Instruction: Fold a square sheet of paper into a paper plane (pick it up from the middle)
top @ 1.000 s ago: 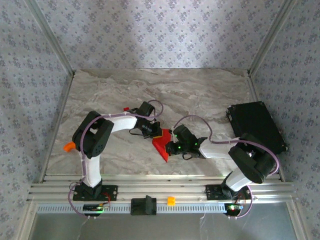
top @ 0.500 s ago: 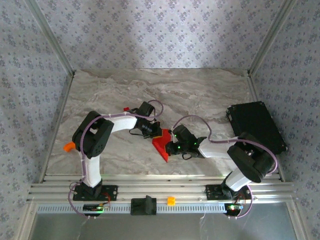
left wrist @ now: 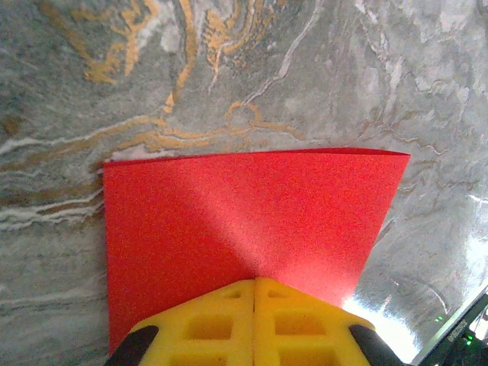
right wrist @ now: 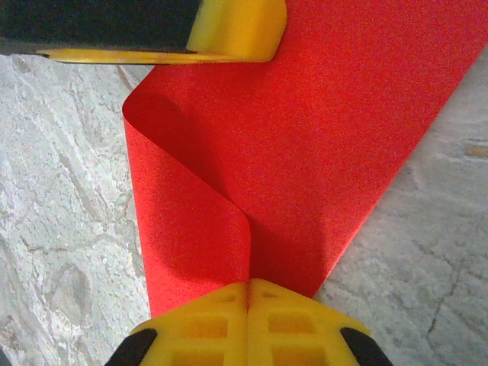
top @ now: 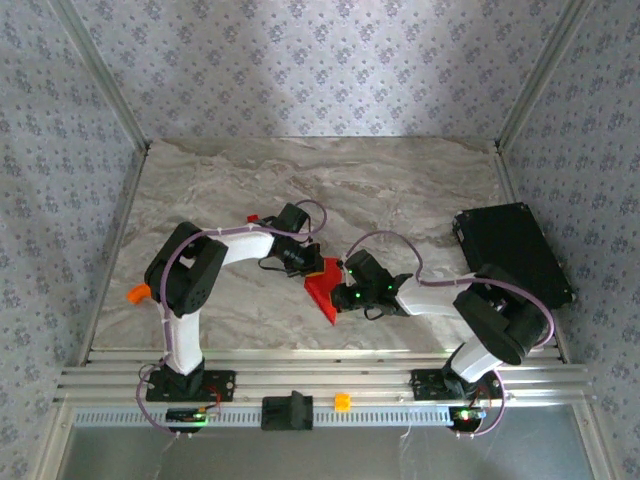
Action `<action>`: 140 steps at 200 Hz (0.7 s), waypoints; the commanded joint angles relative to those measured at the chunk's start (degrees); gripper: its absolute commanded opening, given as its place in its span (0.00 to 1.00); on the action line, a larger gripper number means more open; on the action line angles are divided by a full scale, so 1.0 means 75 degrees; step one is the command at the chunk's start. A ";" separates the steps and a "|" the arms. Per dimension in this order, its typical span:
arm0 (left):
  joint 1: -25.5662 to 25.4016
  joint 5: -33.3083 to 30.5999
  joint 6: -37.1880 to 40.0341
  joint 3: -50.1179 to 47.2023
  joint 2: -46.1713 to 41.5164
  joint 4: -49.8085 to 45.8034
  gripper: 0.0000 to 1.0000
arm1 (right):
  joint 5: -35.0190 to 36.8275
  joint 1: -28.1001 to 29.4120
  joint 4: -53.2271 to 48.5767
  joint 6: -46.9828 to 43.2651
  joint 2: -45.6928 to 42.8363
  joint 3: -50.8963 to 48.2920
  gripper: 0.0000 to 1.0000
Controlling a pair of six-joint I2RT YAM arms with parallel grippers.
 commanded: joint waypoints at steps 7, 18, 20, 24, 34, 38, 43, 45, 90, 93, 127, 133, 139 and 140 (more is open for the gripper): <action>-0.0077 -0.0350 -0.0056 -0.0146 0.0017 -0.0451 0.07 | 0.0148 0.0042 -0.0166 -0.0054 0.0243 0.0131 0.03; -0.0085 -0.0373 -0.0026 -0.0101 0.0015 -0.0498 0.07 | 0.0194 0.0043 -0.0224 -0.0048 0.0241 0.0121 0.03; -0.0079 -0.0388 -0.0027 -0.0096 0.0015 -0.0509 0.07 | 0.0203 0.0043 -0.0230 -0.0049 0.0244 0.0108 0.03; -0.0084 -0.0394 -0.0010 -0.0084 0.0012 -0.0532 0.07 | 0.0209 0.0043 -0.0232 -0.0042 0.0232 0.0090 0.03; -0.0083 -0.0429 0.0025 -0.0030 0.0015 -0.0599 0.07 | 0.0231 0.0043 -0.0232 -0.0042 0.0217 0.0073 0.03; -0.0084 -0.0442 0.0037 -0.0006 0.0013 -0.0618 0.07 | 0.0230 0.0035 -0.0243 -0.0035 0.0215 0.0063 0.03; -0.0086 -0.0464 0.0058 0.0024 0.0014 -0.0655 0.07 | 0.0233 0.0029 -0.0244 -0.0030 0.0204 0.0054 0.03; -0.0088 -0.0475 0.0062 0.0035 0.0006 -0.0660 0.07 | 0.0233 0.0031 -0.0241 -0.0030 0.0205 0.0059 0.03; 0.0036 -0.0697 0.0161 0.0365 -0.0422 -0.0747 0.11 | 0.0147 -0.0024 -0.0135 -0.0019 0.0272 0.0006 0.03; 0.0046 -0.0685 0.0171 0.0419 -0.0464 -0.0782 0.12 | 0.0131 -0.0027 -0.0117 -0.0020 0.0278 -0.0007 0.03; 0.0166 -0.0951 0.0200 0.0603 -0.1226 -0.1032 0.20 | -0.0026 -0.0154 0.0168 0.0056 0.0302 -0.0086 0.03; 0.0181 -0.0977 0.0146 0.0529 -0.1386 -0.0997 0.22 | -0.0045 -0.0194 0.0238 0.0073 0.0308 -0.0104 0.03; 0.0192 -0.0994 0.0091 0.0422 -0.1524 -0.0943 0.23 | -0.0057 -0.0217 0.0299 0.0097 0.0319 -0.0115 0.03; 0.0193 -0.0994 0.0079 0.0398 -0.1552 -0.0927 0.23 | -0.0058 -0.0222 0.0303 0.0098 0.0319 -0.0115 0.03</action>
